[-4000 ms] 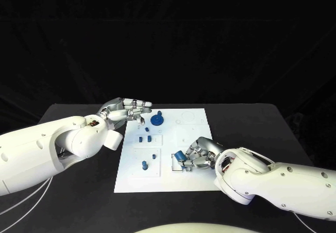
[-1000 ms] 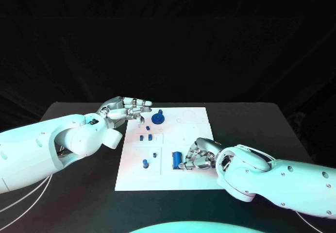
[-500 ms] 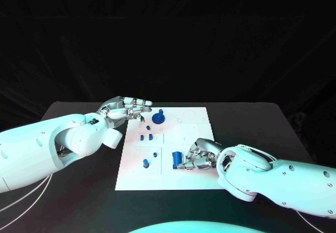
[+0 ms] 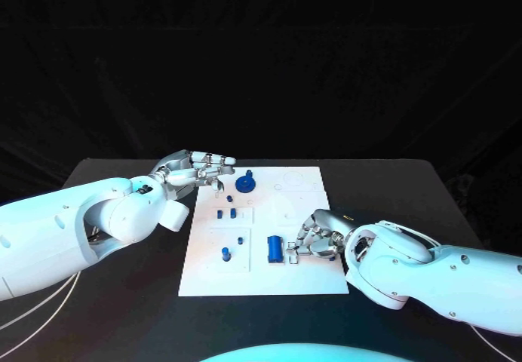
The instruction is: Assemble the parts on the task board
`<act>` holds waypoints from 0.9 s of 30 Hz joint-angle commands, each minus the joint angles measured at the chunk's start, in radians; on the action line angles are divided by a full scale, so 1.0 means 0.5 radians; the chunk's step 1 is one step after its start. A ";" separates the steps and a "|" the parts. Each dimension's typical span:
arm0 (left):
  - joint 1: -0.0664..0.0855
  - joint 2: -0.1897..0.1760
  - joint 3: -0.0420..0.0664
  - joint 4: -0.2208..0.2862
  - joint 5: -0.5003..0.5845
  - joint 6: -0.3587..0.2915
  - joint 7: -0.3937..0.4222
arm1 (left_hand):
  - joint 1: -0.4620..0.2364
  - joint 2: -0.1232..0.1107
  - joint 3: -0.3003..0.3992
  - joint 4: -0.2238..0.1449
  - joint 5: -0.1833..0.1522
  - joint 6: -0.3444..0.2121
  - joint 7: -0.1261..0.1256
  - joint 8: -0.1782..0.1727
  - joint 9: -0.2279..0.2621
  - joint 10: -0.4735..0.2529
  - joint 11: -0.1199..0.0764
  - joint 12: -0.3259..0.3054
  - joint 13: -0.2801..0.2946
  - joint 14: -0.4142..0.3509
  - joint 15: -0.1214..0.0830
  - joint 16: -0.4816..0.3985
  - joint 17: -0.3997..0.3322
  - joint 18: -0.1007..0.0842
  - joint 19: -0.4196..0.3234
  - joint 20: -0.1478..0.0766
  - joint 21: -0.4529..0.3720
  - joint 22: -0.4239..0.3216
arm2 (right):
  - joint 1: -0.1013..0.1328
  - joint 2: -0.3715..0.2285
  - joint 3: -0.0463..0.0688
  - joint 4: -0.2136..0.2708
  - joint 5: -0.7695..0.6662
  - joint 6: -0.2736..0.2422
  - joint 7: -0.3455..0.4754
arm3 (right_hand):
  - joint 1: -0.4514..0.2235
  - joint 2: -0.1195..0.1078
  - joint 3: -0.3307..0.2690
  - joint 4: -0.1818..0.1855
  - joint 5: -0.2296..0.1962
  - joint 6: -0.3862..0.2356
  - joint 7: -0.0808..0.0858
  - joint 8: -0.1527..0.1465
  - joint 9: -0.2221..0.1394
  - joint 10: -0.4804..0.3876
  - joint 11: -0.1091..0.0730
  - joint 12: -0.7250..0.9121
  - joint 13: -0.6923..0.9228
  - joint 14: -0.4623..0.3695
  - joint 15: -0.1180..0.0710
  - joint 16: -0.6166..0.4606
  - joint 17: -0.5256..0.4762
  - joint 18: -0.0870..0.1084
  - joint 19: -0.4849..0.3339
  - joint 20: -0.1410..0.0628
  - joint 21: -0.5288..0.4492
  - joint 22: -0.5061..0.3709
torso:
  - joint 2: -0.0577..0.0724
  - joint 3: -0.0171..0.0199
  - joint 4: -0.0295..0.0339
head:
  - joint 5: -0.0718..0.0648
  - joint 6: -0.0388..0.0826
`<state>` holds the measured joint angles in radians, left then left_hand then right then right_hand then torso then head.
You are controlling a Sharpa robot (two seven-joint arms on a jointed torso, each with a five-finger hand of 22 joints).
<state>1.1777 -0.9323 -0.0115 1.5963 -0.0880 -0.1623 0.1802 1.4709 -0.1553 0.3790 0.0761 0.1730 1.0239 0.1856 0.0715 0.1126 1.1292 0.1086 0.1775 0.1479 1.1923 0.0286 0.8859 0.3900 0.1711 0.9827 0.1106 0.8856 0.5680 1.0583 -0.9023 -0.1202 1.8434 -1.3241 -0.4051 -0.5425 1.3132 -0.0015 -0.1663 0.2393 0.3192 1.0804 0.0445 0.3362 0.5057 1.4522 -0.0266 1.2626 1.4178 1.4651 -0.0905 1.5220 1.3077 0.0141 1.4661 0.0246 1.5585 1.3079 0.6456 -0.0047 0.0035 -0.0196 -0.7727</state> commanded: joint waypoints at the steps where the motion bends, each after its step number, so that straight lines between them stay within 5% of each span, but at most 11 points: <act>1: 0.001 0.000 0.000 0.005 -0.005 0.028 0.010 | 0.023 -0.004 -0.001 -0.011 0.001 -0.014 -0.005 0.007 -0.003 -0.017 0.003 0.002 0.002 -0.012 -0.004 -0.007 -0.003 0.027 -0.007 0.012 -0.009 -0.001 | 0.032 -0.071 0.002 0.043 -0.148 -0.075 0.032 | 0.066 0.019 0.016 -0.033 -0.014 -0.002 -0.007 -0.012 -0.002 0.002 -0.008 0.000 -0.142 0.167 0.004 0.002 0.315 -0.022 0.197 0.001 -0.003 0.517 | -0.002 -0.0018 -0.004 | -0.017 0.007; 5: 0.001 -0.011 -0.001 0.011 -0.007 0.025 0.011 | 0.024 -0.003 -0.001 -0.011 0.001 -0.014 -0.005 0.007 -0.003 -0.017 0.003 0.002 0.002 -0.012 -0.004 -0.007 -0.003 0.027 -0.007 0.012 -0.009 -0.001 | 0.062 -0.188 0.001 0.079 -0.274 -0.091 0.040 | 0.183 0.008 0.082 -0.092 0.059 -0.016 -0.006 -0.045 -0.017 -0.009 -0.010 -0.016 -0.149 0.167 0.000 0.002 0.315 -0.023 0.200 -0.003 0.003 0.519 | -0.003 -0.0064 -0.010 | -0.043 0.013; 14: 0.001 -0.023 -0.002 0.012 -0.009 0.019 0.014 | -0.003 -0.001 -0.015 0.008 -0.002 -0.017 -0.002 0.009 -0.004 -0.022 0.006 0.006 0.002 -0.012 0.002 -0.007 -0.004 0.025 -0.010 0.017 -0.011 -0.001 | 0.070 -0.405 -0.005 0.117 -0.470 -0.140 0.030 | 0.101 -0.101 0.146 0.025 0.221 -0.011 0.016 -0.111 -0.049 -0.033 0.009 -0.077 -0.183 0.163 0.017 -0.009 0.297 -0.017 0.187 0.011 -0.023 0.511 | -0.006 -0.0131 -0.020 | -0.097 0.012; 20: 0.001 -0.020 -0.002 0.014 -0.009 0.018 0.015 | -0.003 -0.001 -0.015 0.008 -0.002 -0.017 -0.002 0.009 -0.004 -0.022 0.006 0.006 0.002 -0.012 0.002 -0.007 -0.004 0.025 -0.010 0.017 -0.011 -0.001 | 0.022 -0.416 -0.011 0.108 -0.653 -0.150 -0.057 | 0.081 -0.186 0.229 0.095 0.318 0.002 0.021 -0.141 -0.058 -0.050 0.013 -0.123 -0.210 0.154 0.021 -0.030 0.260 -0.009 0.170 0.016 -0.059 0.500 | -0.010 -0.0109 -0.024 | -0.110 0.015; 27: 0.001 -0.015 -0.002 0.015 -0.009 0.019 0.013 | -0.003 -0.001 -0.015 0.008 -0.002 -0.017 -0.002 0.009 -0.004 -0.022 0.006 0.006 0.002 -0.012 0.002 -0.007 -0.004 0.025 -0.010 0.017 -0.011 -0.001 | -0.063 -0.335 -0.014 0.054 -0.732 -0.156 -0.149 | -0.016 -0.222 0.269 0.106 0.326 0.001 0.032 -0.162 -0.063 -0.059 0.024 -0.145 -0.222 0.149 0.030 -0.044 0.238 -0.002 0.155 0.023 -0.092 0.490 | -0.007 -0.0097 -0.018 | -0.124 0.015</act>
<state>1.1778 -0.9423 -0.0133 1.6010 -0.0890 -0.1629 0.1807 1.4736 -0.1580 0.3750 0.0801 0.1730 1.0238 0.1856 0.0715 0.1116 1.1254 0.1123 0.1775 0.1478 1.1922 0.0287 0.8859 0.3891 0.1710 0.9790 0.1142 0.8856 0.5680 1.0349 -1.0795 -0.1267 1.8781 -1.6199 -0.4750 -0.5708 1.3190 -0.1156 -0.0380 0.2910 0.4782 1.0810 0.0518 0.2616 0.4754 1.4289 -0.0161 1.1885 1.3035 1.4664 -0.0820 1.5047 1.3074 0.0141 1.4662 0.0322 1.5187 1.3076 0.6415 -0.0100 -0.0062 -0.0799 -0.7643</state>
